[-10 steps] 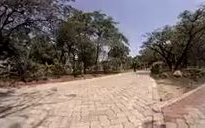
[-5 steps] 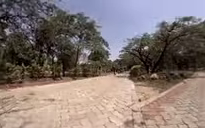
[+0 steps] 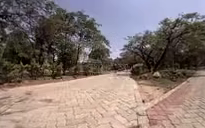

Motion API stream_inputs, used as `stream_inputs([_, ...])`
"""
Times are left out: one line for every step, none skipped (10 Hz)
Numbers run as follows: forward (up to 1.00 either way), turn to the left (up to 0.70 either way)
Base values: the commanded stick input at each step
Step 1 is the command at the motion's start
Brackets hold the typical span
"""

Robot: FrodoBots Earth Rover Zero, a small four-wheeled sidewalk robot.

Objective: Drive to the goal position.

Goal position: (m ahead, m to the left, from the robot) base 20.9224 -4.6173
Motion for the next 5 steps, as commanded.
stream_inputs([0.70, 0.00])
stream_inputs([0.70, 0.00])
stream_inputs([0.70, 0.00])
stream_inputs([0.70, 0.00])
stream_inputs([0.70, 0.00])
